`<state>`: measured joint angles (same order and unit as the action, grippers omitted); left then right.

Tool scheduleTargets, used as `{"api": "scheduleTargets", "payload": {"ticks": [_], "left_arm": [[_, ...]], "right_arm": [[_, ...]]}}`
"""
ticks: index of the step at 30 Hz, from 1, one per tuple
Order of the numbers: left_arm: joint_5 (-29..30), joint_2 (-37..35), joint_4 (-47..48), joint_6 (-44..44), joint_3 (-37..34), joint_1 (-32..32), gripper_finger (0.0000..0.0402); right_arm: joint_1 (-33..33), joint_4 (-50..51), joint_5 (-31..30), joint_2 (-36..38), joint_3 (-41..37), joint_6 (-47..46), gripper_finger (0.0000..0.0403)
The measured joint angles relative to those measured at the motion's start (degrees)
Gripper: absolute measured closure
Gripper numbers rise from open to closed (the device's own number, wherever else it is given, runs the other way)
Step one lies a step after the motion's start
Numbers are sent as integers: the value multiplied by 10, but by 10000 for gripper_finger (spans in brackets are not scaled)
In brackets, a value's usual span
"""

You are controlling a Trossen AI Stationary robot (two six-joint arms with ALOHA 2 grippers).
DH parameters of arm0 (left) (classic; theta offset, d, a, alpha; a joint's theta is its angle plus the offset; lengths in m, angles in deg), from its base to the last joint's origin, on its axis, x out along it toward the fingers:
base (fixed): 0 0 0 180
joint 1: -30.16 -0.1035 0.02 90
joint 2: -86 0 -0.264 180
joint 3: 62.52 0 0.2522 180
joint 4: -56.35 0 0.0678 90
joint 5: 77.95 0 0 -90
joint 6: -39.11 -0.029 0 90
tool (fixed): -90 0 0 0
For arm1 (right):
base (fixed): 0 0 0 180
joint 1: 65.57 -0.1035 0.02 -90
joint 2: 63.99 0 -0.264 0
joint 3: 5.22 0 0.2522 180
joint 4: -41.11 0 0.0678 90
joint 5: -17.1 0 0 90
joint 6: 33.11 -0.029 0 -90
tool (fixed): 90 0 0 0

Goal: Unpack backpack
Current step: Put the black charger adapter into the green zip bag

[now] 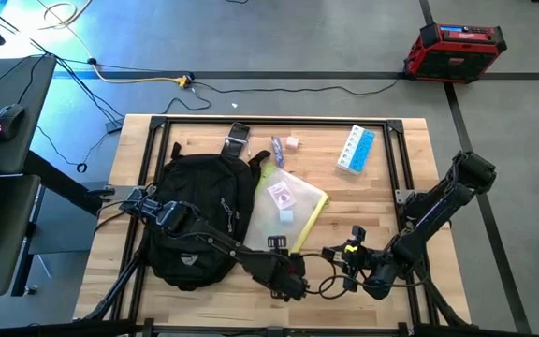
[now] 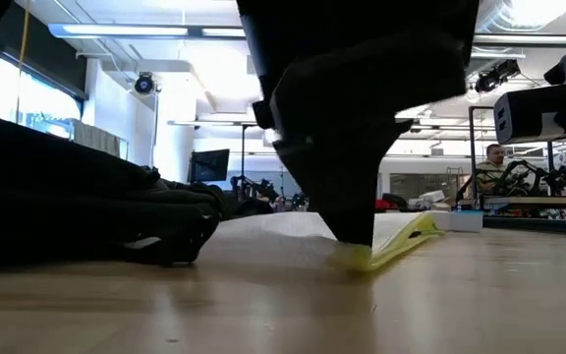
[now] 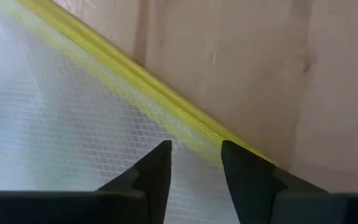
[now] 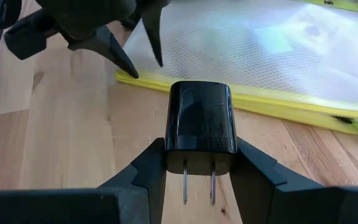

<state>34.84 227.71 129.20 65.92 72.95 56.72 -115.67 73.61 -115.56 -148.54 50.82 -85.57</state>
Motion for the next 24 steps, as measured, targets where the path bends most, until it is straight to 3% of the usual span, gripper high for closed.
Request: {"api": "scheduleTargets", "payload": {"ticks": [5,15,24], "left_arm": [[-46,0,-34,15,0,-3,289],[-117,0,-92,21,0,-11,256],[-88,12,-73,-37,1,2,247]], "right_arm": [[0,0,0,0,0,0,285],[0,3,2,0,0,0,285],[0,3,4,0,0,4,285]]}}
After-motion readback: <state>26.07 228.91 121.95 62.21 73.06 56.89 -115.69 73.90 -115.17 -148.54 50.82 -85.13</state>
